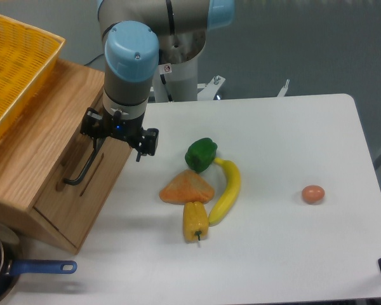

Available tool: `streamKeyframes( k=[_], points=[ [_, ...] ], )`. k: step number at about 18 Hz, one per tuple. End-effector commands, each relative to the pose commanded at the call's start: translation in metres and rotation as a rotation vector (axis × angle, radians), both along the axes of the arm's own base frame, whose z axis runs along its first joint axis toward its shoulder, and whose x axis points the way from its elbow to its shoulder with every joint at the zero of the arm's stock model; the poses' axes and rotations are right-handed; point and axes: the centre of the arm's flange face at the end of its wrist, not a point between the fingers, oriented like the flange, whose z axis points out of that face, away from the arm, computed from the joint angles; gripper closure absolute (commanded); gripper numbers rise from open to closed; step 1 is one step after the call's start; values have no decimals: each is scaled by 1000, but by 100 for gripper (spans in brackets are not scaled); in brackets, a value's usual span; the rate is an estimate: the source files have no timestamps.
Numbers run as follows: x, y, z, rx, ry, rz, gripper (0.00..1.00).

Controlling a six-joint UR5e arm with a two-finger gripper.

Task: Slide open the top drawer

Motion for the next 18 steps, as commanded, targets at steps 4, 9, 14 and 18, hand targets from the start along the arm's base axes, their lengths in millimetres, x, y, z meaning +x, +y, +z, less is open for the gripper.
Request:
streamKeyframes(
  k=[4, 9, 14, 18],
  points=[
    [1, 1, -1, -1, -1, -2, 0],
    [4, 2, -3, -4, -3, -6, 0],
    [8, 6, -8, -16, -3, -15, 0],
    [9, 6, -9, -18, -3, -17, 0]
  ],
)
